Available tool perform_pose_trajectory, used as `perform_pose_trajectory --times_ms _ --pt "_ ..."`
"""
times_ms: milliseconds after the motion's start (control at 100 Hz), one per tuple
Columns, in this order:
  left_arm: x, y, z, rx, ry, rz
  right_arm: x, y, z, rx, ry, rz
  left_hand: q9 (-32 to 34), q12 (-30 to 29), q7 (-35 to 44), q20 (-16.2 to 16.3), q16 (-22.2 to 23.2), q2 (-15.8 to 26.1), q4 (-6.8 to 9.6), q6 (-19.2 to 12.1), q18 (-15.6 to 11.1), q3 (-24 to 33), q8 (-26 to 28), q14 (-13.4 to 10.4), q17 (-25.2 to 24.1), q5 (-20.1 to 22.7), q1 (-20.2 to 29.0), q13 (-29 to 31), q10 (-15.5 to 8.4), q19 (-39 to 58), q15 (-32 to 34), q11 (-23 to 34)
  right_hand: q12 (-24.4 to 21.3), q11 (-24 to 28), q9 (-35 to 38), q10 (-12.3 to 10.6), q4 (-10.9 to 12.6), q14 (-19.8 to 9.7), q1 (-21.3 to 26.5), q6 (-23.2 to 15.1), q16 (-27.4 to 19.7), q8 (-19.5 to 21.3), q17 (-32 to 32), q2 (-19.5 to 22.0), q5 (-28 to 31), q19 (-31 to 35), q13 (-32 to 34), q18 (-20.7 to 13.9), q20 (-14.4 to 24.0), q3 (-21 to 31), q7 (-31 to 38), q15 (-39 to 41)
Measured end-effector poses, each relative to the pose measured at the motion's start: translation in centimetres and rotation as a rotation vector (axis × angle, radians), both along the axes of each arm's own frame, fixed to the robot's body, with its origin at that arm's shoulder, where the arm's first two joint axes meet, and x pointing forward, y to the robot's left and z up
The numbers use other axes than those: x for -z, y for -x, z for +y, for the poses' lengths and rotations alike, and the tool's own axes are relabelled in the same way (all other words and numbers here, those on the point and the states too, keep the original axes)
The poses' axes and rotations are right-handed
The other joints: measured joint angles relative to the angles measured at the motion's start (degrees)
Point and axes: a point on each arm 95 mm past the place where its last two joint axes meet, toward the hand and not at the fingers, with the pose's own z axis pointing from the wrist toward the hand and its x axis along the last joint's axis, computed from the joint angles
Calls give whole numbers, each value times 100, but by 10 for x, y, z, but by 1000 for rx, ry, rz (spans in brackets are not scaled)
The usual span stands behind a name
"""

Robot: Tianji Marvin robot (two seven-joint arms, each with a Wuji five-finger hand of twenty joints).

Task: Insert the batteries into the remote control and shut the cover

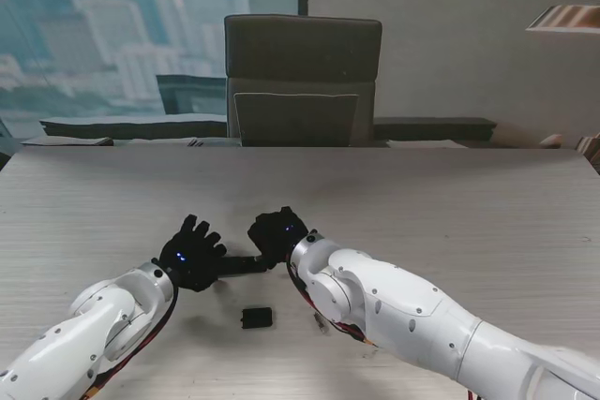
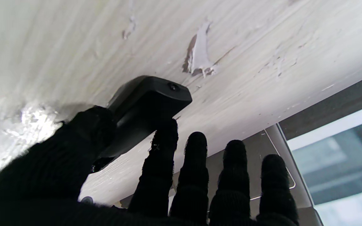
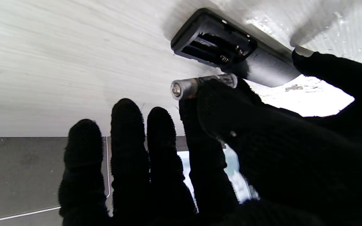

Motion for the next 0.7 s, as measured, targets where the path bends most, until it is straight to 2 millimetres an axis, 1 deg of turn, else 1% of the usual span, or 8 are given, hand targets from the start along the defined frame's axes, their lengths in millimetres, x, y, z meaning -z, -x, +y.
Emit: perform_pose_trajectory --times_ms 80,160,210,260,370,390,470,700 --pt "0 -1 -1 0 5 -2 0 -1 3 10 6 8 91 0 191 0 0 -36 0 10 0 42 134 0 0 60 17 0 0 0 0 0 -2 -1 1 64 0 64 1 8 -1 3 0 0 6 0 0 6 0 0 -1 0" --pt "0 -2 -1 0 8 -1 0 -1 7 18 7 24 107 0 327 0 0 -244 0 11 5 156 134 0 0 159 186 0 0 0 0 0 -3 -3 2 71 0 65 1 13 -2 10 0 0 9 0 0 14 0 0 -1 0" --pt "0 -2 -1 2 10 1 1 -2 9 22 5 39 166 0 875 0 0 -363 -8 24 29 238 201 1 0 326 275 0 0 0 0 17 -4 -4 2 74 0 66 2 98 -2 42 1 0 66 0 0 16 0 0 -7 0" --pt "-1 -3 -2 3 10 3 2 -1 11 22 9 48 168 0 1090 0 0 -435 -31 24 53 287 201 1 0 447 320 0 0 0 0 17 -5 -43 4 76 0 67 2 101 -2 52 1 0 68 0 1 17 0 0 -7 0" --pt "-1 -3 -3 7 9 5 3 0 15 22 20 57 239 0 1183 0 0 -536 -46 24 57 356 128 1 0 522 361 0 0 0 0 46 -7 -55 57 83 0 95 2 102 -4 55 1 0 79 0 4 35 0 0 -7 0" --pt "-1 -3 -3 9 9 5 3 0 16 22 21 59 248 0 1186 0 0 -574 -15 24 58 380 119 1 0 522 367 0 0 0 0 51 -8 -65 60 86 0 132 2 102 -5 56 2 0 82 0 7 43 0 0 -7 0" --pt "-2 -4 -5 14 9 6 4 0 19 21 25 63 299 0 1200 0 0 -714 -14 18 58 449 106 1 1 556 415 0 -2 0 0 68 -9 -65 60 89 0 132 2 102 -5 61 9 0 83 0 69 53 0 0 -7 0" --pt "-2 -5 -7 19 5 8 10 -2 23 52 47 68 299 0 1245 0 0 -732 -14 9 58 451 35 1 2 557 419 1 -3 0 0 69 -10 -65 60 150 0 134 3 102 -6 94 52 16 91 0 69 55 0 1 -7 0"
